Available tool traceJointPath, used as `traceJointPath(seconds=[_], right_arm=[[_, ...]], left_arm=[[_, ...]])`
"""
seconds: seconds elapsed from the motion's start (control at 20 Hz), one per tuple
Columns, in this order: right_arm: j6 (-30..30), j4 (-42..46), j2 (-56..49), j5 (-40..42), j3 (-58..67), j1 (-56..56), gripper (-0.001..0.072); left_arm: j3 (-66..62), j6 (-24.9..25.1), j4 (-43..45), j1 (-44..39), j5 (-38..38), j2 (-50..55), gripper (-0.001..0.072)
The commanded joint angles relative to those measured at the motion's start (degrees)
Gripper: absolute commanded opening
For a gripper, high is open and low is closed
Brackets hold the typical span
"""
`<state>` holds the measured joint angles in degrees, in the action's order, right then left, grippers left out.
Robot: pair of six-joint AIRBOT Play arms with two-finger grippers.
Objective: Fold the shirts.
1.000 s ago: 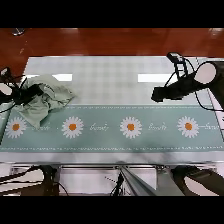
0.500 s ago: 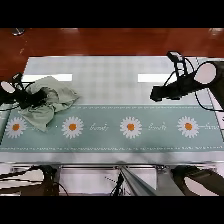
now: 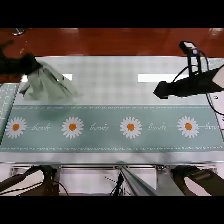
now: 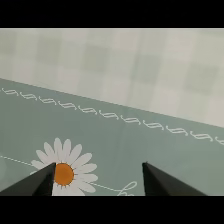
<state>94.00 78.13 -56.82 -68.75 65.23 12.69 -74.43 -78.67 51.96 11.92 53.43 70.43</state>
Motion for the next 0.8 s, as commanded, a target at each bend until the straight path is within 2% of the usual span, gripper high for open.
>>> traceJointPath(seconds=[0.0, 0.25, 0.35, 0.45, 0.6, 0.7, 0.75], right_arm=[[0.55, -0.33, 5.38, 0.09, 0.00, 0.02, 0.0625], [0.76, -1.31, 13.20, -1.14, 0.00, 0.02, 0.0625], [0.94, -1.11, 16.09, -1.09, 0.00, 0.02, 0.0625], [1.14, -0.59, 18.47, -1.01, 0.00, -0.02, 0.0625], [2.75, 1.66, 20.26, -1.03, 0.00, -0.02, 0.0625], [3.08, 1.97, 20.37, -0.98, 0.00, -0.02, 0.0625], [3.17, 1.97, 20.37, -0.85, 0.00, -0.02, 0.0625]], left_arm=[[-11.23, 2.14, -6.45, -4.59, -0.44, -4.57, 0.0024], [-24.30, 2.16, -10.12, -14.23, -0.92, -5.88, 0.0024], [-24.06, 2.56, -10.23, -20.39, -5.35, -7.15, 0.0025], [-19.74, 2.62, -10.21, -28.48, -10.51, -8.61, 0.0024], [-5.70, 2.71, -10.19, -41.88, -22.10, -12.02, 0.0025], [4.96, 3.04, -10.21, -47.89, -28.48, -14.49, 0.0025], [9.70, 3.02, -10.21, -49.55, -29.29, -15.23, 0.0025]])
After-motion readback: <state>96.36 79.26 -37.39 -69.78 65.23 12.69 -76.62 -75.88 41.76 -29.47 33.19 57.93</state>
